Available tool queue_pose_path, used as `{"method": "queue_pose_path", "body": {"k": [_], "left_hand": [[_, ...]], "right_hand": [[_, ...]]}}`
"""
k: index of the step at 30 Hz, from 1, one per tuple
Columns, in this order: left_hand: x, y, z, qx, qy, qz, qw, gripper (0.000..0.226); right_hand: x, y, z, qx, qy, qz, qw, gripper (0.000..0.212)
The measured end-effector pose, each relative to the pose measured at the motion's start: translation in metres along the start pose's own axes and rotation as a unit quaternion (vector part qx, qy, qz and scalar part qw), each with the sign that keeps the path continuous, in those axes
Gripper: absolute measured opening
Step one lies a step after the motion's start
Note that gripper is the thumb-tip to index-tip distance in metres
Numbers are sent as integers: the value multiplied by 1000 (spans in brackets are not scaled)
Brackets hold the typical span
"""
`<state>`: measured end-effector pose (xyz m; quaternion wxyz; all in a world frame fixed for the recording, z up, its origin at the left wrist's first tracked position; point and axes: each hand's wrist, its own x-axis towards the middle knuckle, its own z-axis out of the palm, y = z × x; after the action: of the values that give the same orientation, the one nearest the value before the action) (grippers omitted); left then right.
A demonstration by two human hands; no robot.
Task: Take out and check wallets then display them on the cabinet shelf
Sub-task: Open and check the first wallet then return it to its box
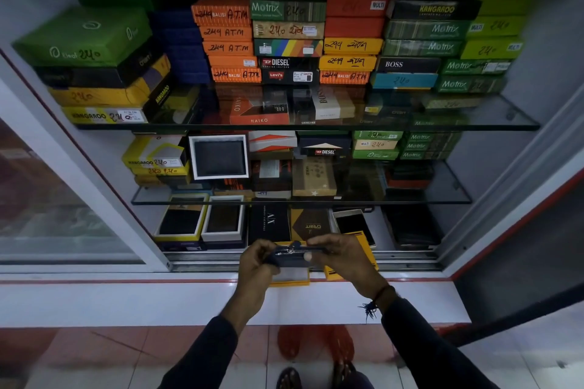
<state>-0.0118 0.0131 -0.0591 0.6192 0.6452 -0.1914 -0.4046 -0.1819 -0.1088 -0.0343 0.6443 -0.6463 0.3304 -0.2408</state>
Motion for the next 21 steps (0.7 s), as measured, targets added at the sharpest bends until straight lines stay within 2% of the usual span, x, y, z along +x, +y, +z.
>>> {"method": "queue_pose_path", "body": {"k": [4, 6, 9, 11, 13, 14, 18, 21], "left_hand": [[-1, 0, 4, -75, -9, -80, 994, 55], [0, 5, 4, -84, -30, -91, 992, 49], [4, 16, 6, 20, -47, -11, 999, 27], [8, 23, 8, 113, -15, 74, 991, 13], [13, 28, 9, 125, 33, 109, 986, 11], [15, 31, 10, 101, 61, 93, 989, 11], [19, 30, 9, -41, 171, -56, 983, 11], [15, 27, 9, -117, 138, -87, 980, 17]], "right_hand": [[6, -3, 2, -136, -24, -44, 990, 45], [8, -3, 4, -199, -12, -58, 978, 39], [10, -3, 6, -257, 14, -81, 963, 32], [10, -2, 8, -278, 31, -90, 956, 33], [9, -1, 9, -308, 51, -94, 945, 32], [8, 0, 8, -314, 63, -90, 943, 31], [5, 3, 3, -296, 89, -82, 947, 31], [4, 2, 9, -303, 118, -107, 940, 31]]}}
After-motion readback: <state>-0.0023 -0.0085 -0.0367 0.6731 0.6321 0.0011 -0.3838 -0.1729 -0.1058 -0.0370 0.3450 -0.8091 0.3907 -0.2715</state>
